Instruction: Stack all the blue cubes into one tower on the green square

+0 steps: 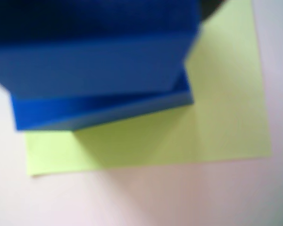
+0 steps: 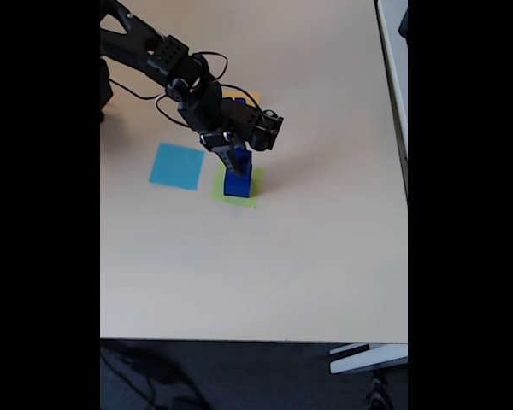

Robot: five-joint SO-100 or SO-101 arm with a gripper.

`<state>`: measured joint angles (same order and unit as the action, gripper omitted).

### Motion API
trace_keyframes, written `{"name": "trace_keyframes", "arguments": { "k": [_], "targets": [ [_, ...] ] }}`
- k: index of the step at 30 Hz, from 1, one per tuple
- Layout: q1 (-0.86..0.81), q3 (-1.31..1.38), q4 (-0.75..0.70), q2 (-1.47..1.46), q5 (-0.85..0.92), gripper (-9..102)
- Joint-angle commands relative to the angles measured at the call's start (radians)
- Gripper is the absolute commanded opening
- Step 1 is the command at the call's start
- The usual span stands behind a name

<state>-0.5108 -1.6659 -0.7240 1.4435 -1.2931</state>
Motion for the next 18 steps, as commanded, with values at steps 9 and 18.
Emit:
{"name": "trace_keyframes", "arguments": {
  "k": [9,18],
  "targets": [
    [-0.008,0.005,0.029,0.029,0.002,10],
    [-0.011,-0.003,0.029,0.029,0.048,10]
  ]
}}
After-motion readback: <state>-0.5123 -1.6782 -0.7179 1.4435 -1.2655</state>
